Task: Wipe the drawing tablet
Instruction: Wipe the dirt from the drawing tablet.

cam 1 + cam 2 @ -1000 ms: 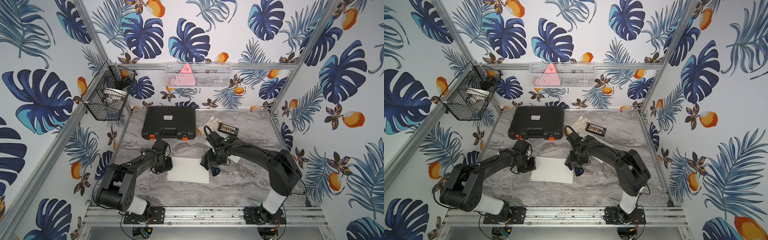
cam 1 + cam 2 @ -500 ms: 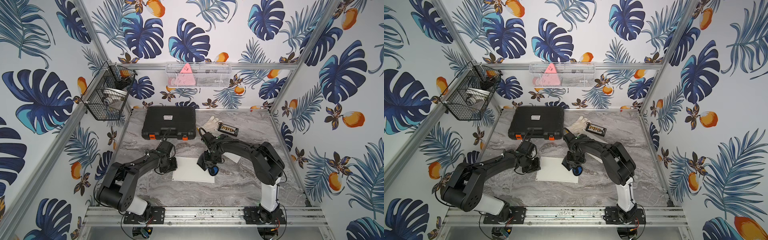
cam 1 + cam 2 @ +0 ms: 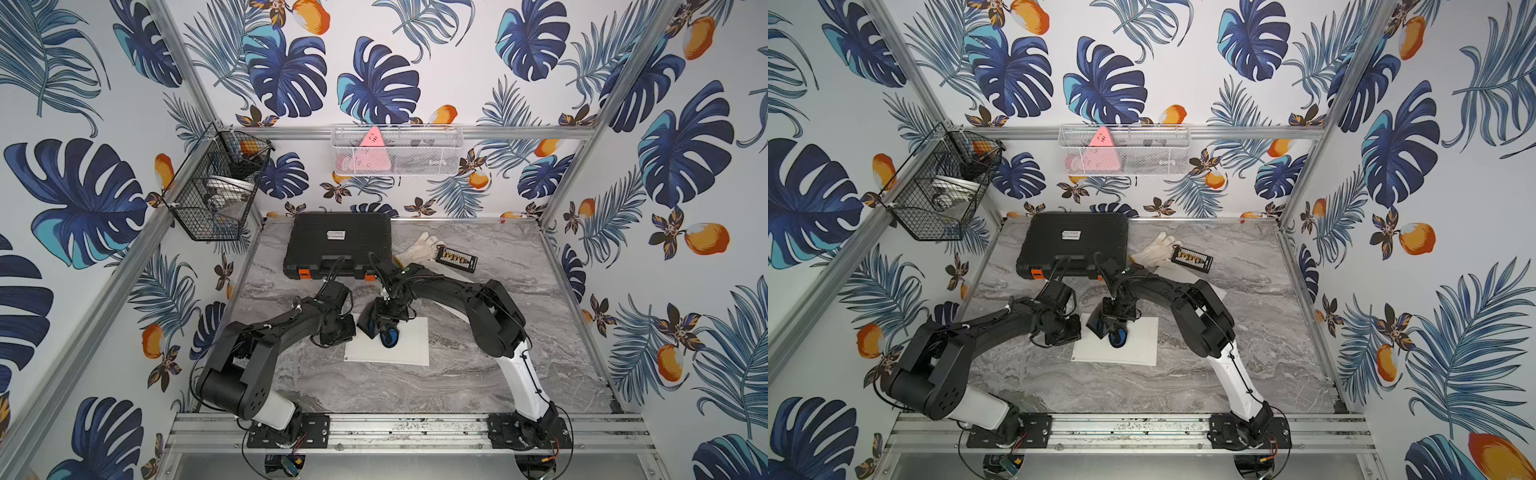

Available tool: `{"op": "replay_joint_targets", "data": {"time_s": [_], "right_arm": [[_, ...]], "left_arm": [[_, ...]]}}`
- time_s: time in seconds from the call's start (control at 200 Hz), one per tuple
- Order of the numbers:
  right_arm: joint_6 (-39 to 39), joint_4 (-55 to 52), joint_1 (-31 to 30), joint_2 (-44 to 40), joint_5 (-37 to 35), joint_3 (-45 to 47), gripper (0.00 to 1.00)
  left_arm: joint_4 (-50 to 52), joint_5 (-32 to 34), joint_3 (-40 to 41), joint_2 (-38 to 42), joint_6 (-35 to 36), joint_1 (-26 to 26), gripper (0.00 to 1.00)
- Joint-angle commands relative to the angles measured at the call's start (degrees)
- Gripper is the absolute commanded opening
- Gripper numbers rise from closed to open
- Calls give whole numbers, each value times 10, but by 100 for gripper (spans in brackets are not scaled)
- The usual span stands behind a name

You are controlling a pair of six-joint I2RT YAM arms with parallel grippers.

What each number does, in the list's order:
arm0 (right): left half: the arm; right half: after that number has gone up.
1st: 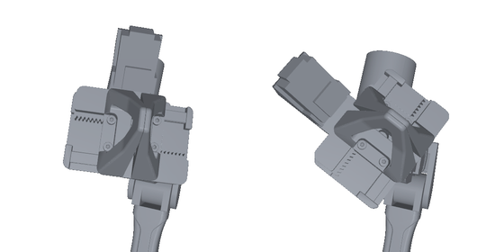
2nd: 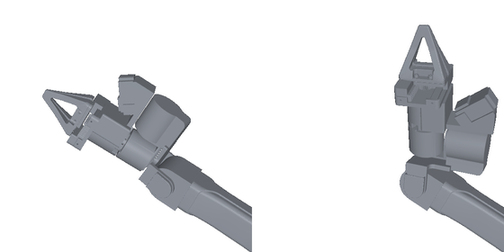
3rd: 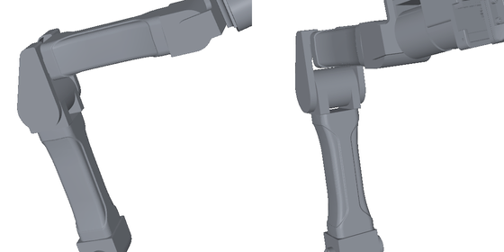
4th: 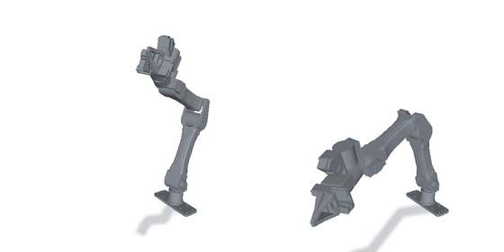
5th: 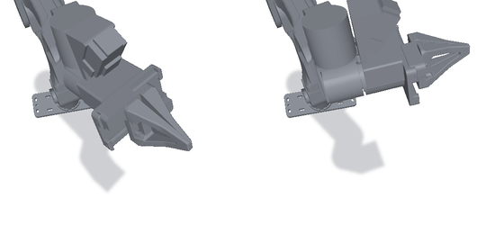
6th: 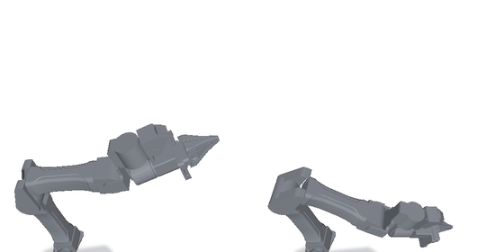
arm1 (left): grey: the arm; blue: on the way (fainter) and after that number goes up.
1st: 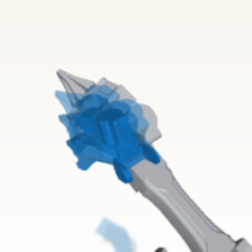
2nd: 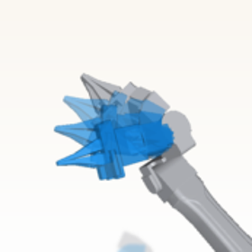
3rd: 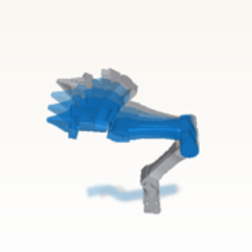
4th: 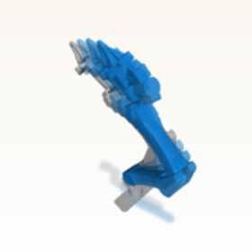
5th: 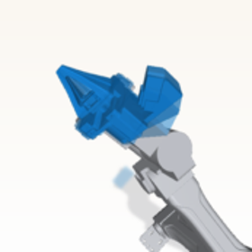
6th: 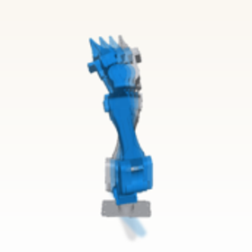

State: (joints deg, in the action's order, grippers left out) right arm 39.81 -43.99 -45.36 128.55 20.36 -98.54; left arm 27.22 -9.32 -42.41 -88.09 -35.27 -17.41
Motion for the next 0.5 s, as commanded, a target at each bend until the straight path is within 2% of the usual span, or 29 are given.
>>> {"op": "replay_joint_targets", "data": {"time_s": [0.0,0.17,0.27,0.37,0.495], "right_arm": [[-15,-10,27,-34,-39,61,0],[-58,-6,89,-132,-49,206,0],[-78,-7,109,-170,-62,252,0],[-68,0,94,-168,-56,252,0],[-39,3,23,-106,-43,176,0]], "left_arm": [[54,44,15,-34,-15,-4,22],[57,54,16,-42,-16,-5,18],[54,50,15,-48,-16,-5,18],[49,45,14,-54,-17,-9,18],[47,44,14,-56,-22,-15,18]]}}
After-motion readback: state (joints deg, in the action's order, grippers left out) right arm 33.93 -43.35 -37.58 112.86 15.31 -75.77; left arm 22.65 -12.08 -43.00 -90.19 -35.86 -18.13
